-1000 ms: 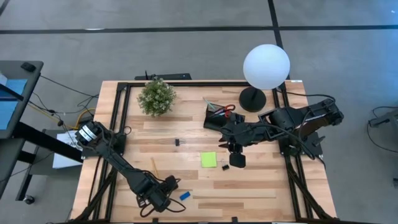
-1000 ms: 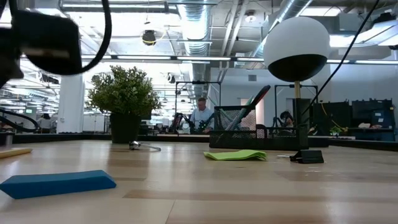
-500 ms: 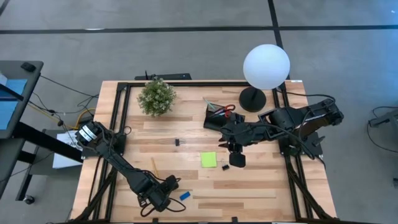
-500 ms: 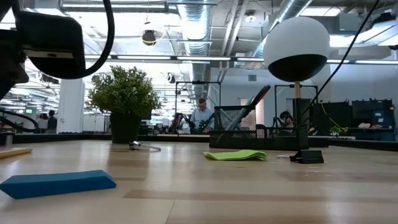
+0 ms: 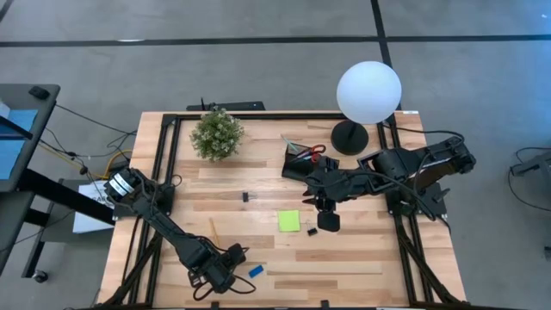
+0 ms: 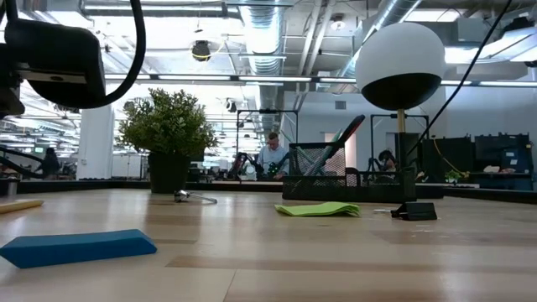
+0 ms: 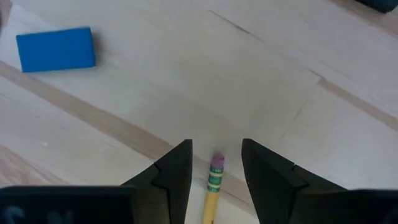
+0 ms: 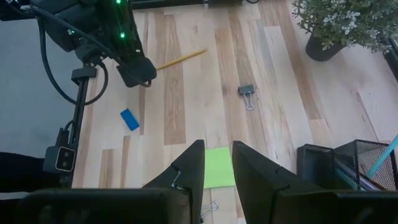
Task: Pick and place office supplies into organizer
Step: Put the yellow pencil into the black desk organizer
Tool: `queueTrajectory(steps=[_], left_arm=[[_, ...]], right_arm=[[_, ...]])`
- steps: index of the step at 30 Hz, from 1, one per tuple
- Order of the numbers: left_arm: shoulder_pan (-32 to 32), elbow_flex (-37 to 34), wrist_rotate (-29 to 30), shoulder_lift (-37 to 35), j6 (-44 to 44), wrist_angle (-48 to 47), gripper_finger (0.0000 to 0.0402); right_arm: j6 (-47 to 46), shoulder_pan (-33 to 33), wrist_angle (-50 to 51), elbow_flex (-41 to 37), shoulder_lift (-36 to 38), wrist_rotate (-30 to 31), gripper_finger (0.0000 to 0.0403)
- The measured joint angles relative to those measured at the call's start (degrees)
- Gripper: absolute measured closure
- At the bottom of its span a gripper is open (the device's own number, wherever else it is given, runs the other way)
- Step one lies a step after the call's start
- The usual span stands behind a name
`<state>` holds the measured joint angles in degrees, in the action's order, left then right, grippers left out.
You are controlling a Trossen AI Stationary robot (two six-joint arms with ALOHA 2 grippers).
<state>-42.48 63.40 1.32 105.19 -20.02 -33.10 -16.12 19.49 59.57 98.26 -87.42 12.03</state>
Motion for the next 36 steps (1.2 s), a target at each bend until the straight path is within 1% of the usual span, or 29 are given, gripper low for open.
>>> queueTrajectory(steps=[4, 9, 15, 22, 26, 32, 36], left_arm=[[0.00, -0.09, 0.00, 0.00, -0.03, -1.72, 0.0268], [-0.13, -2.51, -0.27, -0.43, -0.81, 0.55, 0.0268], [-0.31, -2.71, 0.04, -0.39, -1.24, 1.81, 0.0268], [-0.08, -2.75, 0.09, -0.29, -3.66, 1.92, 0.0271], [0.82, -2.75, -0.69, -0.22, -3.04, 1.69, 0.0292], [2.40, -2.82, -4.28, -0.16, -2.87, 1.63, 0.0340], [3.26, -2.82, -4.60, -0.13, -1.68, 1.83, 0.0364]], right_arm=[[0.00, 0.00, 0.00, 0.00, 0.00, 0.00, 0.0327], [0.00, 0.00, -0.01, 0.00, 0.00, 0.00, 0.0327], [0.02, 0.00, 0.00, 0.00, 0.00, 0.00, 0.0327], [0.02, 0.00, -0.02, 0.00, 0.00, 0.00, 0.0327], [0.02, 0.00, 0.01, 0.00, 0.00, 0.00, 0.0327], [0.02, 0.00, -0.01, 0.00, 0.00, 0.00, 0.0327], [0.02, 0.00, -0.01, 0.00, 0.00, 0.00, 0.0327]])
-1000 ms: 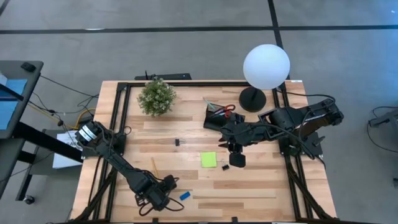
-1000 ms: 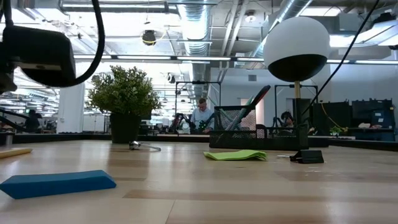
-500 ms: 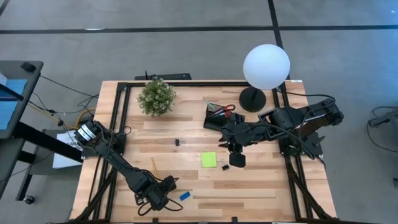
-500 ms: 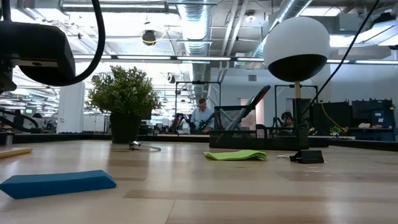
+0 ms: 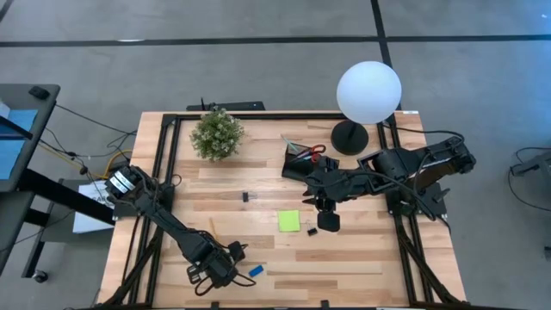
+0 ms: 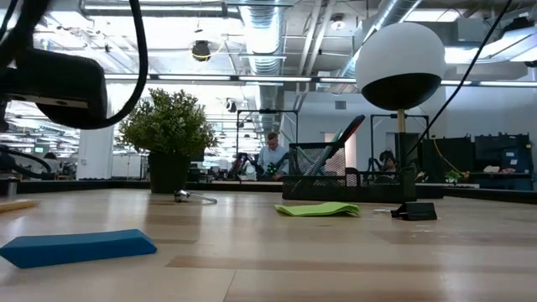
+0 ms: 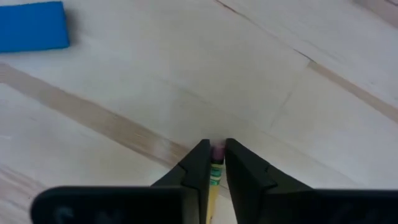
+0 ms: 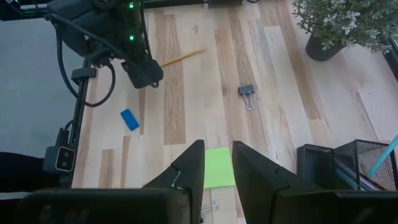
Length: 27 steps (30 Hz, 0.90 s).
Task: Pick and place office supplies into organizer
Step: Put the yellow pencil into the black desk organizer
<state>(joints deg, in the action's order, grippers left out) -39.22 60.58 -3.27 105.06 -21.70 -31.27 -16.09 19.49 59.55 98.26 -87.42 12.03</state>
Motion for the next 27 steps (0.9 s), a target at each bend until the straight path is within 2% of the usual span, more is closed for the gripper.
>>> queueTrajectory(steps=[15, 17, 22, 27], left_arm=[[3.10, -0.03, 1.08, 0.08, 3.48, 1.36, 0.0376], [3.51, 0.71, 3.07, 0.24, 4.89, 1.41, 0.0379], [6.29, 4.73, 12.37, 0.53, 8.28, 1.58, 0.0397], [11.52, 11.22, 19.73, 0.45, 15.07, 1.71, 0.0398]], right_arm=[[0.00, 0.00, 0.02, 0.00, 0.00, 0.00, 0.0327], [-0.06, 0.00, 0.02, 0.00, 0.00, 0.00, 0.0327], [-3.26, 0.23, 0.91, -0.09, 1.06, 0.69, 0.0327], [-9.51, 2.33, 6.42, -0.07, 5.23, 5.26, 0.0327]])
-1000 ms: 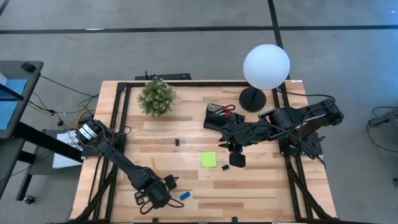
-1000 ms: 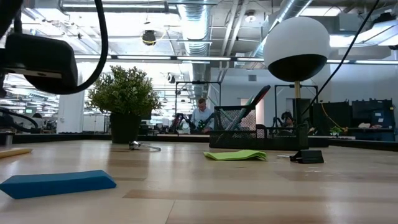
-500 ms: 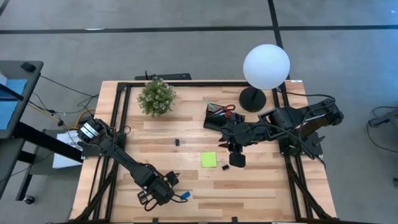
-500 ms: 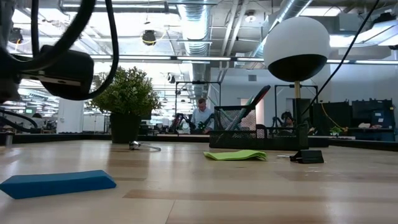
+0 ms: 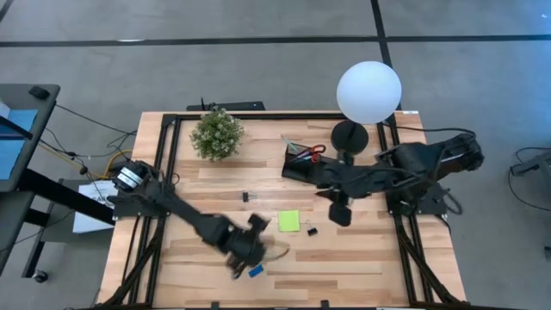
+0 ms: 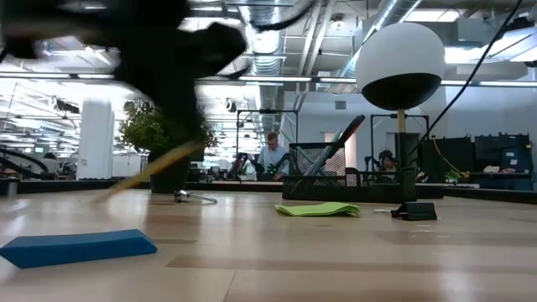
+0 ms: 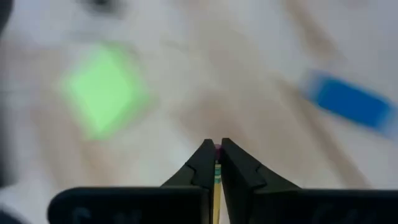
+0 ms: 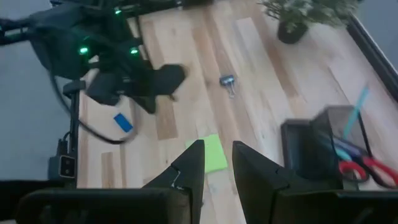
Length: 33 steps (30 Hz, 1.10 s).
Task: Pick and place office supplies into organizer
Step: Put the yellow pencil into the black desk organizer
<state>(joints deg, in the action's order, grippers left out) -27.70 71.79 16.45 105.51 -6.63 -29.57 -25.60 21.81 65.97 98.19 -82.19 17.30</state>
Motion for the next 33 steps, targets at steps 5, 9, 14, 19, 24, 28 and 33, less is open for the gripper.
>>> queueTrajectory(steps=[5, 9, 14, 19, 24, 28, 33], left_arm=[[7.78, 9.64, 7.55, -0.10, 6.89, 0.61, 0.0400], [14.47, 20.53, 12.56, -0.19, 8.81, 1.11, 0.0400], [21.89, 31.67, 13.46, -0.45, 5.96, 0.99, 0.0400], [27.49, 35.72, 10.14, -0.45, 3.54, 1.29, 0.0400], [29.85, 35.71, 8.72, -0.37, -0.02, 5.67, 0.0400], [31.62, 35.65, 8.33, 1.01, -2.69, 7.43, 0.0401], [31.23, 35.67, 7.80, 2.19, -1.08, 2.32, 0.0401]], right_arm=[[-7.35, 5.52, 3.01, 0.00, 3.93, 5.20, 0.0327], [-10.95, 11.14, 3.42, 0.07, 5.64, 10.45, 0.0327], [-14.23, 17.34, 4.93, 0.07, 5.85, 14.34, 0.0327], [-16.73, 21.34, 6.93, 0.07, 4.89, 16.05, 0.0327], [-17.57, 23.01, 7.78, 0.09, 4.52, 17.69, 0.0327], [-17.54, 23.33, 8.14, 0.09, 4.54, 20.30, 0.0327], [-17.92, 23.07, 9.34, 0.09, 4.55, 21.53, 0.0327]])
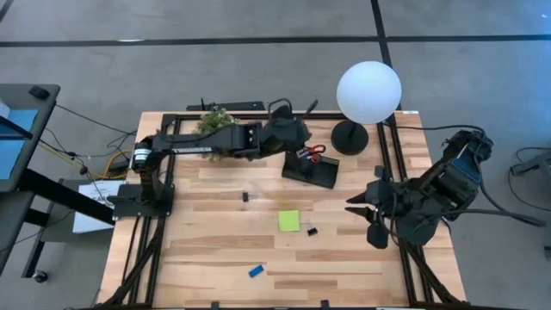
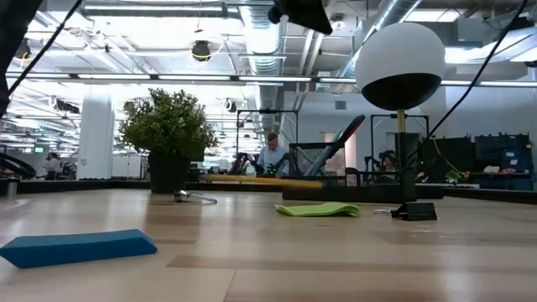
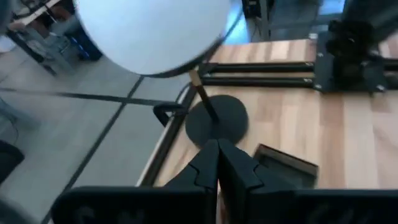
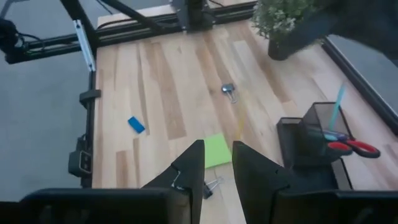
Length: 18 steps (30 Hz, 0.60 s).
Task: Pick and place office supplies into organizer
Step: Put the yellow pencil into the black desk organizer
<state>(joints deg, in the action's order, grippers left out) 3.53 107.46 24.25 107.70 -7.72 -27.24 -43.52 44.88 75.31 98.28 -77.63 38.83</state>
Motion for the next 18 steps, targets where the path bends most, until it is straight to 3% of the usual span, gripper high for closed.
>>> queueTrajectory(steps=[5, 9, 13, 18], left_arm=[[-3.90, -0.01, 1.79, -4.06, 3.66, -10.12, 0.0401], [-8.67, 0.04, 8.90, -10.66, 7.64, -18.35, 0.0402], [-13.38, 0.02, 16.51, -18.27, 10.58, -20.73, 0.0401], [-17.93, 0.13, 22.71, -27.05, 11.49, -20.60, 0.0401]], right_arm=[[-4.39, 0.02, 3.74, -0.25, -0.01, 2.45, 0.0327], [-6.11, -0.75, 2.39, -4.52, 0.01, 6.71, 0.0327], [-5.72, -3.36, -6.87, -12.90, 0.04, 6.46, 0.0327], [-1.20, -7.72, -26.46, -25.82, 1.09, 3.64, 0.0327]])
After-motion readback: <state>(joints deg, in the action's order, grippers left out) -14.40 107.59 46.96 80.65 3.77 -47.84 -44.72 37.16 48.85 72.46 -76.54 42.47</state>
